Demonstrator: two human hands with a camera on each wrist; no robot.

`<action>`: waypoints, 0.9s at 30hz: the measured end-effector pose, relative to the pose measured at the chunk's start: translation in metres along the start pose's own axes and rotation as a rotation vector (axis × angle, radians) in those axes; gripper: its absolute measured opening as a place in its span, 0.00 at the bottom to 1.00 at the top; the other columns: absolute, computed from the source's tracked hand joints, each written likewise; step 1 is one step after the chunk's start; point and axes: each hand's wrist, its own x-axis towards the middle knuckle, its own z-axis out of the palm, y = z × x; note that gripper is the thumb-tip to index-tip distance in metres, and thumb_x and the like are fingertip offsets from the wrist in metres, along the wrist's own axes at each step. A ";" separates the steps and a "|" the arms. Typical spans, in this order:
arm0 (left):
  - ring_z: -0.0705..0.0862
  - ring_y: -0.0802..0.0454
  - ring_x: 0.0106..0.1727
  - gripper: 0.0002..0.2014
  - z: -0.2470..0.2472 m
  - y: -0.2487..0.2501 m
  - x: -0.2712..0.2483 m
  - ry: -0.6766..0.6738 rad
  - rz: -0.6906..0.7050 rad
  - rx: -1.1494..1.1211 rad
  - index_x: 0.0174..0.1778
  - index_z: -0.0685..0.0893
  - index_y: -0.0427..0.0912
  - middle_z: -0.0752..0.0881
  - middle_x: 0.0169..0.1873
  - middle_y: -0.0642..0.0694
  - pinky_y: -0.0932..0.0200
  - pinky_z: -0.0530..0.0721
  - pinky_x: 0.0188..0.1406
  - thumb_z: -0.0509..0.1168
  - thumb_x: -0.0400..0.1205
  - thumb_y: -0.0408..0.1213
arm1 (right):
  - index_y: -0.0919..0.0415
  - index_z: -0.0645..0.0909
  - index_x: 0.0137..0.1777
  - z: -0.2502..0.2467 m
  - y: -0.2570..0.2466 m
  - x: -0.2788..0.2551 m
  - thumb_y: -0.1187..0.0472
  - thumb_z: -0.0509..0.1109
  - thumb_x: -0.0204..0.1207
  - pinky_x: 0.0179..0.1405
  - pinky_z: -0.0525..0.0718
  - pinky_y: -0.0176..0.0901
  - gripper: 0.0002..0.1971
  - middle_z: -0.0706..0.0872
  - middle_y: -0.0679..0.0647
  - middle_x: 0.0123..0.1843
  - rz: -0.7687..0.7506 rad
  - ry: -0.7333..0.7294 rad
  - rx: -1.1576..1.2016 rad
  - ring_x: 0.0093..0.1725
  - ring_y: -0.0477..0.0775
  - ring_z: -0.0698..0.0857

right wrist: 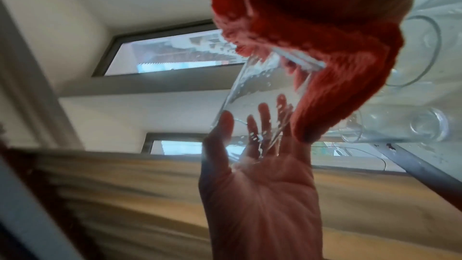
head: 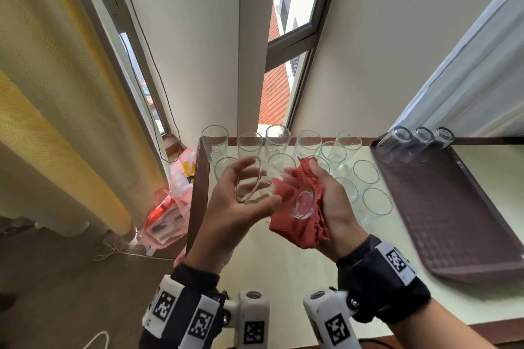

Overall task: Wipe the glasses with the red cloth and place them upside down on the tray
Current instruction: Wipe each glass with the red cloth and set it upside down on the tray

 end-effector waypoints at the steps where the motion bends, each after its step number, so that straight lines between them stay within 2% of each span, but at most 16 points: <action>1: 0.88 0.50 0.58 0.41 0.000 0.000 0.000 -0.013 -0.025 0.007 0.66 0.76 0.57 0.84 0.60 0.46 0.59 0.88 0.49 0.80 0.55 0.52 | 0.66 0.80 0.56 0.002 -0.002 -0.003 0.48 0.62 0.85 0.47 0.85 0.54 0.19 0.85 0.63 0.45 -0.060 0.006 -0.034 0.41 0.61 0.85; 3: 0.90 0.50 0.55 0.39 0.002 -0.001 0.001 -0.021 -0.085 -0.015 0.65 0.76 0.56 0.85 0.58 0.45 0.57 0.89 0.47 0.78 0.57 0.57 | 0.64 0.81 0.56 0.005 -0.001 -0.009 0.50 0.64 0.83 0.43 0.85 0.51 0.15 0.84 0.61 0.45 -0.222 -0.002 -0.172 0.42 0.61 0.83; 4: 0.91 0.49 0.52 0.36 0.004 0.000 0.001 -0.014 -0.107 -0.032 0.64 0.76 0.55 0.86 0.58 0.44 0.57 0.89 0.45 0.76 0.59 0.58 | 0.61 0.81 0.55 0.007 0.002 -0.011 0.51 0.66 0.81 0.41 0.87 0.49 0.14 0.85 0.56 0.44 -0.355 -0.009 -0.300 0.41 0.59 0.84; 6: 0.92 0.47 0.47 0.29 0.009 -0.001 0.002 0.020 -0.143 -0.076 0.61 0.79 0.51 0.89 0.54 0.42 0.54 0.87 0.40 0.72 0.67 0.60 | 0.54 0.83 0.55 0.009 0.010 -0.015 0.50 0.70 0.80 0.39 0.89 0.52 0.10 0.88 0.49 0.43 -0.747 -0.015 -0.642 0.40 0.56 0.86; 8: 0.91 0.47 0.42 0.22 0.013 0.001 0.001 0.059 -0.163 -0.149 0.55 0.81 0.50 0.89 0.46 0.43 0.53 0.85 0.36 0.68 0.71 0.58 | 0.53 0.83 0.57 0.005 0.016 -0.012 0.50 0.68 0.80 0.39 0.88 0.55 0.11 0.86 0.54 0.46 -1.110 -0.028 -0.953 0.42 0.56 0.86; 9: 0.90 0.47 0.39 0.19 0.014 0.002 0.000 0.074 -0.148 -0.161 0.52 0.81 0.50 0.89 0.44 0.43 0.54 0.85 0.33 0.68 0.72 0.56 | 0.56 0.84 0.57 0.002 0.019 -0.009 0.50 0.68 0.81 0.37 0.87 0.54 0.12 0.85 0.56 0.45 -1.209 -0.032 -1.019 0.41 0.56 0.85; 10: 0.90 0.47 0.38 0.16 0.015 0.002 -0.001 0.095 -0.114 -0.156 0.50 0.80 0.49 0.89 0.43 0.43 0.55 0.85 0.31 0.69 0.73 0.54 | 0.58 0.84 0.54 0.001 0.020 -0.008 0.50 0.67 0.82 0.34 0.85 0.56 0.12 0.84 0.57 0.43 -1.236 -0.033 -1.008 0.38 0.57 0.84; 13: 0.91 0.46 0.36 0.15 0.018 0.005 -0.005 0.150 0.046 -0.087 0.48 0.79 0.51 0.89 0.42 0.45 0.57 0.87 0.29 0.73 0.71 0.51 | 0.57 0.85 0.46 0.005 0.021 -0.008 0.48 0.67 0.81 0.31 0.86 0.59 0.13 0.84 0.61 0.35 -1.039 0.039 -0.751 0.32 0.62 0.84; 16: 0.91 0.47 0.38 0.16 0.020 0.006 -0.004 0.160 0.133 0.028 0.48 0.79 0.52 0.88 0.41 0.48 0.59 0.89 0.33 0.74 0.70 0.51 | 0.56 0.87 0.42 0.010 0.019 -0.009 0.53 0.71 0.81 0.33 0.86 0.43 0.10 0.89 0.57 0.35 -0.743 0.104 -0.561 0.34 0.57 0.86; 17: 0.91 0.48 0.37 0.15 0.020 0.006 -0.004 0.163 0.117 0.030 0.48 0.79 0.52 0.88 0.42 0.47 0.59 0.89 0.32 0.73 0.71 0.50 | 0.55 0.87 0.42 0.010 0.019 -0.009 0.52 0.70 0.81 0.33 0.85 0.43 0.10 0.89 0.55 0.35 -0.724 0.120 -0.555 0.34 0.57 0.86; 18: 0.91 0.48 0.37 0.14 0.019 0.007 -0.003 0.166 0.084 0.013 0.48 0.79 0.52 0.88 0.44 0.44 0.58 0.88 0.31 0.71 0.71 0.50 | 0.54 0.87 0.43 0.011 0.019 -0.009 0.50 0.71 0.80 0.32 0.85 0.45 0.10 0.89 0.55 0.35 -0.785 0.139 -0.607 0.34 0.57 0.86; 21: 0.91 0.48 0.35 0.14 0.019 0.008 -0.002 0.146 0.010 -0.088 0.48 0.79 0.50 0.88 0.46 0.39 0.57 0.86 0.26 0.70 0.71 0.49 | 0.53 0.83 0.47 0.005 0.024 -0.009 0.48 0.67 0.82 0.29 0.83 0.58 0.10 0.83 0.55 0.34 -1.139 0.081 -0.865 0.31 0.59 0.82; 22: 0.91 0.48 0.35 0.14 0.020 0.008 -0.002 0.145 0.012 -0.085 0.49 0.79 0.50 0.88 0.46 0.39 0.57 0.86 0.26 0.71 0.71 0.49 | 0.51 0.83 0.47 0.003 0.023 -0.008 0.48 0.67 0.82 0.29 0.84 0.58 0.09 0.83 0.55 0.35 -1.157 0.063 -0.868 0.32 0.59 0.83; 23: 0.91 0.47 0.36 0.15 0.021 0.007 -0.001 0.146 0.021 -0.057 0.49 0.79 0.50 0.87 0.47 0.39 0.56 0.86 0.27 0.72 0.72 0.50 | 0.49 0.83 0.46 0.004 0.021 -0.008 0.48 0.67 0.81 0.32 0.86 0.56 0.08 0.85 0.56 0.36 -1.112 0.082 -0.829 0.34 0.58 0.85; 25: 0.92 0.47 0.39 0.17 0.024 0.005 0.000 0.156 0.048 0.022 0.50 0.78 0.52 0.87 0.47 0.44 0.56 0.89 0.30 0.75 0.73 0.52 | 0.48 0.85 0.44 0.005 0.018 -0.004 0.48 0.71 0.80 0.38 0.88 0.46 0.07 0.90 0.53 0.37 -0.915 0.149 -0.693 0.38 0.52 0.89; 27: 0.91 0.48 0.43 0.19 0.024 0.001 0.000 0.181 0.079 0.077 0.50 0.78 0.57 0.88 0.44 0.51 0.57 0.90 0.34 0.78 0.70 0.55 | 0.49 0.87 0.43 0.007 0.016 -0.002 0.53 0.70 0.80 0.38 0.87 0.43 0.07 0.90 0.50 0.36 -0.741 0.167 -0.608 0.37 0.49 0.88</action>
